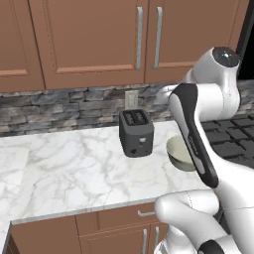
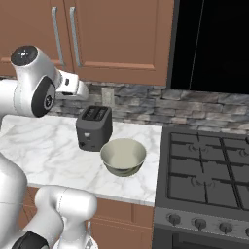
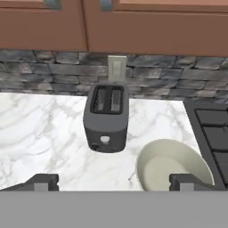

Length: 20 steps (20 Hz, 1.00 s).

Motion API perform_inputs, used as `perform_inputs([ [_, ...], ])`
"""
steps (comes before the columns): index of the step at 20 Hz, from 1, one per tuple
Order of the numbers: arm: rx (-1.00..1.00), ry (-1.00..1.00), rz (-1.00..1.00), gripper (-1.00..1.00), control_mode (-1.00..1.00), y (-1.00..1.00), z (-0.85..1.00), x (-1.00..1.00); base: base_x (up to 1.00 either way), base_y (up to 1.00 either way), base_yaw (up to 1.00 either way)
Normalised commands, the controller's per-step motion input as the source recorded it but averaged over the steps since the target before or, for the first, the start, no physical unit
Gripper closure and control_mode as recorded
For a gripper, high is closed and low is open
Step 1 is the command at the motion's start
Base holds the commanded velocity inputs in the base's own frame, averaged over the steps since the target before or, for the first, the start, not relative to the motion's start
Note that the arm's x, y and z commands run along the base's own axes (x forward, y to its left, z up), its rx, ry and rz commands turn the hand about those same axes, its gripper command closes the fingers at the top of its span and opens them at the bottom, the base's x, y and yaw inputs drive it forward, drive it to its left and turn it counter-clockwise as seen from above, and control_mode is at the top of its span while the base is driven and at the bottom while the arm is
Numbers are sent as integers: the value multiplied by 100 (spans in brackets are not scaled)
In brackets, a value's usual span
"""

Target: Open the cabinet and setup a tea strainer by placing it in the bowl upright.

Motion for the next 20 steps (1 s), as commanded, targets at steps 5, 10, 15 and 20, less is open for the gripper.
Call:
perform_inputs([
  [5, 1, -21, 0, -100, -100, 6, 76, 0, 0, 0, 0],
  [10, 2, -26, 0, -100, -100, 11, 82, 0, 0, 0, 0],
  [15, 1, -26, 0, -100, -100, 23, 71, 0, 0, 0, 0],
  [20, 0, -20, -2, -100, -100, 22, 48, 40, 0, 0, 0],
])
